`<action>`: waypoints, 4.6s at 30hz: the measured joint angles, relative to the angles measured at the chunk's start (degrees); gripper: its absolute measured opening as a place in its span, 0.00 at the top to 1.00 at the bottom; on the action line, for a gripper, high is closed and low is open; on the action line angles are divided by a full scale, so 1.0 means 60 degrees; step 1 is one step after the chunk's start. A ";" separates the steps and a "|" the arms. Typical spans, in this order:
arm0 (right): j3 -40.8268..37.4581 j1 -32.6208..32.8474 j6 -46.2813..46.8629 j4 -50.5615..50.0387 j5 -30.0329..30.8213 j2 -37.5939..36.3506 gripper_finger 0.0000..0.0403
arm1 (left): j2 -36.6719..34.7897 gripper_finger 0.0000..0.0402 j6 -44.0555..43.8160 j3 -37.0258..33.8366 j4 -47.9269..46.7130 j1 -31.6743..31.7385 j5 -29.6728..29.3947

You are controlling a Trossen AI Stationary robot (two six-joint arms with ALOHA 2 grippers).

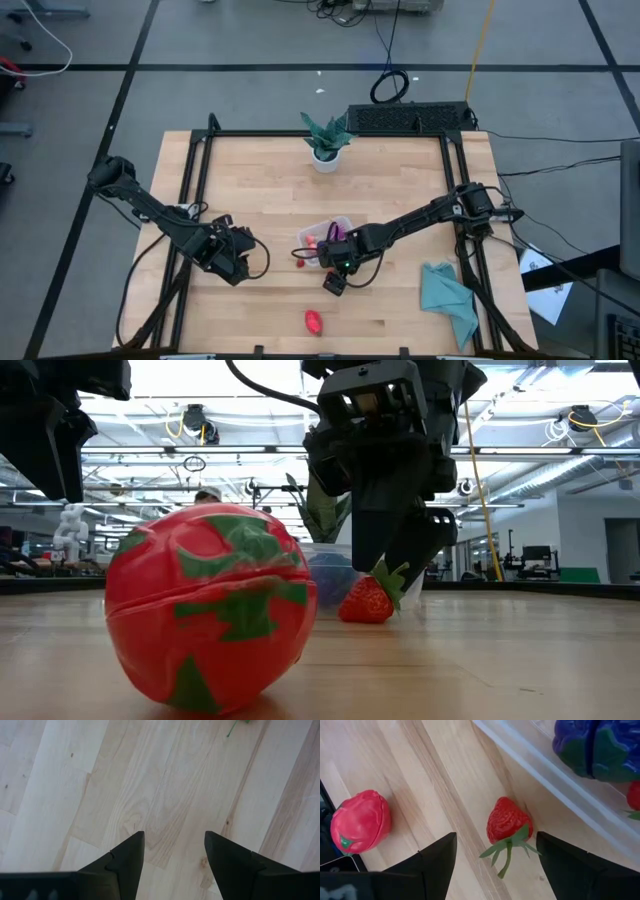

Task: Pick and placing Produce into tupperware
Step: Put the right strawberry into the transparent bin

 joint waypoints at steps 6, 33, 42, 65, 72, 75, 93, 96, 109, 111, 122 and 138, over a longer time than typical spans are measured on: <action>0.0000 0.0004 0.0016 0.0000 0.0011 0.0000 0.35 | 0.0000 0.47 0.0003 0.0000 0.0000 0.0000 0.0000; 0.0007 0.0222 0.0255 0.0066 0.0011 0.0000 0.68 | 0.0000 0.47 -0.0088 0.0000 0.0618 -0.0522 0.0011; 0.0007 0.0226 0.0222 0.0064 0.0007 0.0000 0.78 | 0.0000 0.47 -0.0088 0.0000 0.0605 -0.0565 0.0007; 0.0007 0.0481 0.0153 0.0055 0.0004 -0.0004 0.99 | 0.0000 0.47 -0.0091 0.0000 0.0617 -0.0565 -0.0002; 0.0007 0.0477 0.0069 0.0055 0.0007 -0.0004 1.00 | 0.0000 0.47 -0.0161 0.0000 0.0637 -0.0565 -0.0004; 0.0007 0.0477 0.0101 0.0033 -0.0012 -0.0004 1.00 | 0.0000 0.47 -0.0166 0.0000 0.0637 -0.0565 -0.0004; 0.0011 0.0852 0.0743 -0.1213 0.0652 -0.1570 1.00 | 0.0000 0.47 -0.0197 0.0000 0.0718 -0.0561 -0.0011; 0.0011 0.0731 0.0520 -0.1882 0.1127 -0.1975 1.00 | 0.0000 0.47 -0.0197 0.0000 0.0718 -0.0561 -0.0011; 0.0018 -0.0862 -0.1434 -0.3130 0.2062 -0.2682 1.00 | 0.0000 0.47 -0.0277 0.0000 0.0732 -0.0554 -0.0011; 0.0016 -0.1022 -0.1617 -0.3186 0.2039 -0.2579 1.00 | 0.0000 0.47 -0.0281 0.0000 0.0736 -0.0554 -0.0011; 0.1366 -0.1180 -0.2641 -0.4254 0.1973 -0.1331 1.00 | 0.0000 0.47 -0.0288 0.0000 0.0754 -0.0470 -0.0018; 0.1428 -0.1188 -0.3009 -0.4328 0.1745 -0.0892 1.00 | 0.0000 0.47 -0.0252 0.0000 0.0758 -0.0474 -0.0036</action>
